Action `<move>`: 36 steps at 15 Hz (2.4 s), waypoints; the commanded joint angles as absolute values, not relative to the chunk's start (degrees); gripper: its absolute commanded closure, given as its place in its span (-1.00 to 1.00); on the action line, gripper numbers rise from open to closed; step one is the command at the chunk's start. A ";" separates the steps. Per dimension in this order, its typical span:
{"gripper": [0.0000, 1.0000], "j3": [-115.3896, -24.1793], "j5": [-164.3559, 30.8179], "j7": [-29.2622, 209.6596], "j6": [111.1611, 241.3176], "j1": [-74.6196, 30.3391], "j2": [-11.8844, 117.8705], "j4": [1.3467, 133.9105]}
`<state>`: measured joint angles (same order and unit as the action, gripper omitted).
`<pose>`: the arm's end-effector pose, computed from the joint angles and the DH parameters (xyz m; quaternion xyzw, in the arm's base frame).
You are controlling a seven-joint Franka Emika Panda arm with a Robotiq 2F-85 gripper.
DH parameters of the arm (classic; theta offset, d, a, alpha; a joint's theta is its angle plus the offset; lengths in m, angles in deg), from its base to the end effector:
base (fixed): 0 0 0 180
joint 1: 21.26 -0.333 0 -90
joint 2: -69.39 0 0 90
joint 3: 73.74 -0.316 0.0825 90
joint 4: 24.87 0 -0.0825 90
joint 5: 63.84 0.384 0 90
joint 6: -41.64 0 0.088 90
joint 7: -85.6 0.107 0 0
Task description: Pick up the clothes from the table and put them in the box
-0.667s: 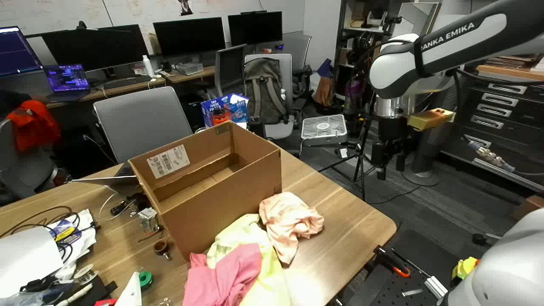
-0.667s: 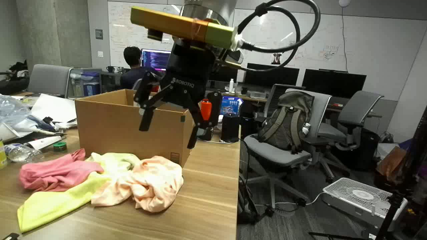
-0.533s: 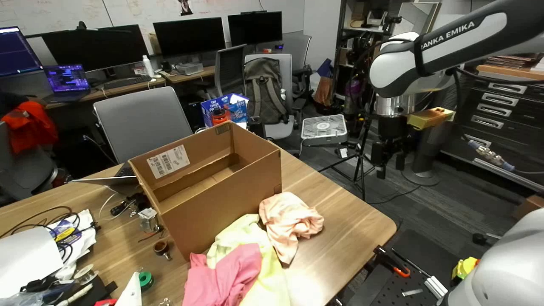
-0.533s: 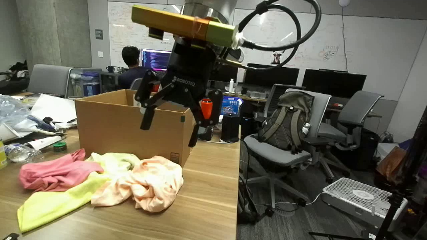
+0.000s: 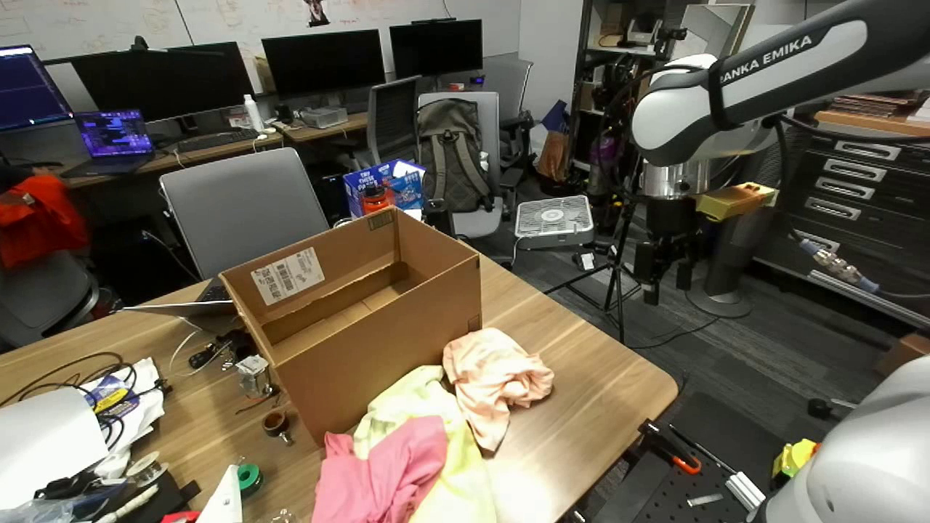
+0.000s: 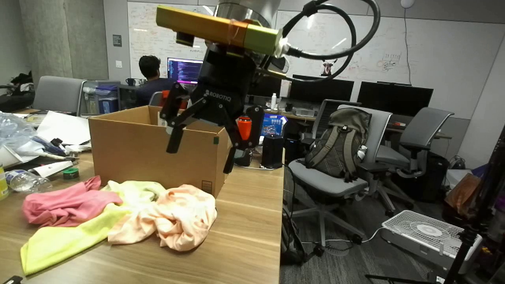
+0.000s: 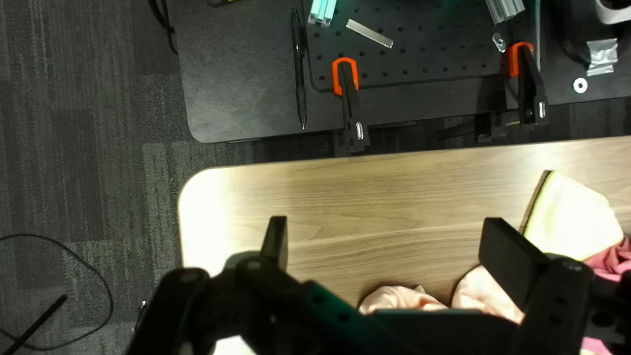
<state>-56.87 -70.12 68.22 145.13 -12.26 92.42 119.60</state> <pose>0.3344 -0.1704 0.3904 -0.9863 0.0315 0.1492 0.0633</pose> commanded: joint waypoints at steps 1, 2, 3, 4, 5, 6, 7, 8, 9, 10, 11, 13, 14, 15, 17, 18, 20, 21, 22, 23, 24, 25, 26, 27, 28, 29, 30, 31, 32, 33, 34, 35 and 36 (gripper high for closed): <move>-1.00 -57.60 -69.85 67.96 145.04 -11.49 92.32 119.52; -1.00 -57.80 -70.21 67.75 145.69 -11.63 92.27 119.60; -1.00 -57.94 -70.57 67.69 146.06 -11.63 92.18 119.73; -1.00 -58.10 -71.09 67.34 146.25 -11.66 92.09 119.81; -1.00 -58.24 -71.66 67.04 146.59 -11.65 92.09 119.84; -1.00 -58.43 -72.46 66.69 146.80 -11.66 91.97 119.83; -1.00 -59.36 -69.30 68.49 151.06 -14.19 82.43 113.55; -1.00 -59.83 -69.36 68.42 153.40 -14.52 81.55 113.29; -1.00 -60.32 -69.04 68.02 156.04 -15.09 79.83 112.57; -1.00 -60.75 -68.75 67.51 157.59 -15.31 78.26 111.51; -1.00 -61.74 -69.00 67.88 159.26 -15.56 76.29 110.62; -1.00 -63.16 -69.46 67.96 160.76 -15.68 73.05 108.50; -1.00 -63.65 -69.57 67.68 161.59 -15.56 71.61 107.79; -1.00 -64.14 -69.61 67.58 161.71 -15.44 70.57 106.91; -1.00 -65.38 -69.22 65.17 160.99 -15.77 68.36 105.52; -1.00 -65.73 -69.18 64.55 161.25 -15.65 67.95 105.29; -1.00 -66.22 -68.04 64.02 161.60 -15.36 67.00 104.15; -1.00 -66.65 -67.21 64.32 162.10 -15.52 66.79 104.43; -1.00 -67.21 -66.02 64.85 162.53 -15.88 66.45 104.63; -1.00 -67.75 -65.20 65.32 162.78 -16.22 66.00 104.75; -1.00 -68.30 -64.09 64.99 162.71 -16.45 65.67 104.85; -1.00 -68.92 -63.21 64.68 162.63 -16.71 65.27 105.03; -1.00 -69.59 -62.41 64.41 162.16 -16.97 65.14 105.19; -1.00 -70.24 -61.43 63.57 161.79 -17.21 65.03 105.47; -1.00 -70.81 -60.83 63.35 161.68 -17.43 64.77 105.60; -1.00 -71.33 -60.05 62.98 161.29 -17.62 64.75 105.78; -1.00 -71.72 -59.33 62.33 160.82 -17.69 64.74 105.90; -1.00 -72.04 -58.87 62.04 160.81 -17.81 64.62 106.03; -1.00 -72.70 -58.12 62.63 161.57 -18.29 63.08 105.22; -1.00 -73.36 -57.31 63.46 162.26 -18.75 61.72 104.34; -1.00 -74.16 -56.36 64.67 163.28 -19.37 59.86 103.34; -1.00 -75.15 -55.31 66.17 165.35 -20.21 57.54 102.37; -1.00 -76.03 -54.35 67.33 167.07 -20.88 55.84 101.48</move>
